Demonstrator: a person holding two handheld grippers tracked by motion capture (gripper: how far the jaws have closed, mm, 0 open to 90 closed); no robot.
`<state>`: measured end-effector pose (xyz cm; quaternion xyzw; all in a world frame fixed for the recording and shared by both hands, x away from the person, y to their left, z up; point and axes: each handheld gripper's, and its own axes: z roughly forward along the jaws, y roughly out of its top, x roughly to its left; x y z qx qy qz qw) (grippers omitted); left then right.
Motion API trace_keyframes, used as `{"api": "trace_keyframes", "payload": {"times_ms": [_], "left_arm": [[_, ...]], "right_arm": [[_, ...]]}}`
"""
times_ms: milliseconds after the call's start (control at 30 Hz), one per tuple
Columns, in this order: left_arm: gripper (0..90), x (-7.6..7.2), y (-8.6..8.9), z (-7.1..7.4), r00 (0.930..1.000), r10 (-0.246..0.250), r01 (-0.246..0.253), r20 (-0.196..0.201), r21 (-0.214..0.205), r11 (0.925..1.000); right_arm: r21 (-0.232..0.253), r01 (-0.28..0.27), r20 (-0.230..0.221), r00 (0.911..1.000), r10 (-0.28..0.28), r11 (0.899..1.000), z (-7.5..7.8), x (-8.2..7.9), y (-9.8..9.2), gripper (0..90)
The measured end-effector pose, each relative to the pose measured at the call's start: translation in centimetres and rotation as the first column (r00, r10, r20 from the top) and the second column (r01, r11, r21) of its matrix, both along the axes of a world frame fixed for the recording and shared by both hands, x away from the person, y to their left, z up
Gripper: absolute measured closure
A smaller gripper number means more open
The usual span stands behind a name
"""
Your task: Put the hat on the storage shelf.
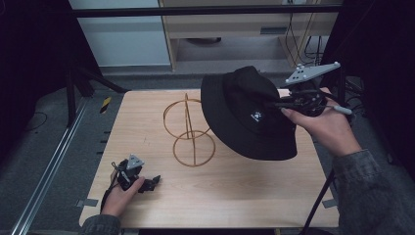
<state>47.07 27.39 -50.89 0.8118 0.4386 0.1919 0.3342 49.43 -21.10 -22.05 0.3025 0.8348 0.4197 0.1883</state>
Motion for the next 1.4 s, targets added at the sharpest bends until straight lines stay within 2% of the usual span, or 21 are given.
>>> {"api": "trace_keyframes", "payload": {"times_ms": [200,700,1067,1400], "left_arm": [[0.0,0.0,0.0,0.0,1.0,0.003,-0.003,0.002,-0.004,1.0],[0.0,0.0,0.0,0.0,1.0,0.0,0.0,0.003,-0.001,1.0],[0.0,0.0,0.0,0.0,1.0,-0.001,0.001,0.002,0.001,1.0],[0.0,0.0,0.0,0.0,1.0,-0.001,0.001,0.002,0.001,1.0]], "right_arm": [[0.036,-0.012,0.008,0.9999,0.011,0.999,0.3,0.0,0.7,85.2],[0.006,-0.072,0.024,0.9972,0.071,0.997,1.0,0.4,4.3,85.2],[0.002,-0.097,0.039,0.9945,0.097,0.995,1.4,0.5,5.8,85.1],[-0.025,-0.103,0.055,0.993,0.104,0.994,2.8,0.9,6.8,85.1]]}}
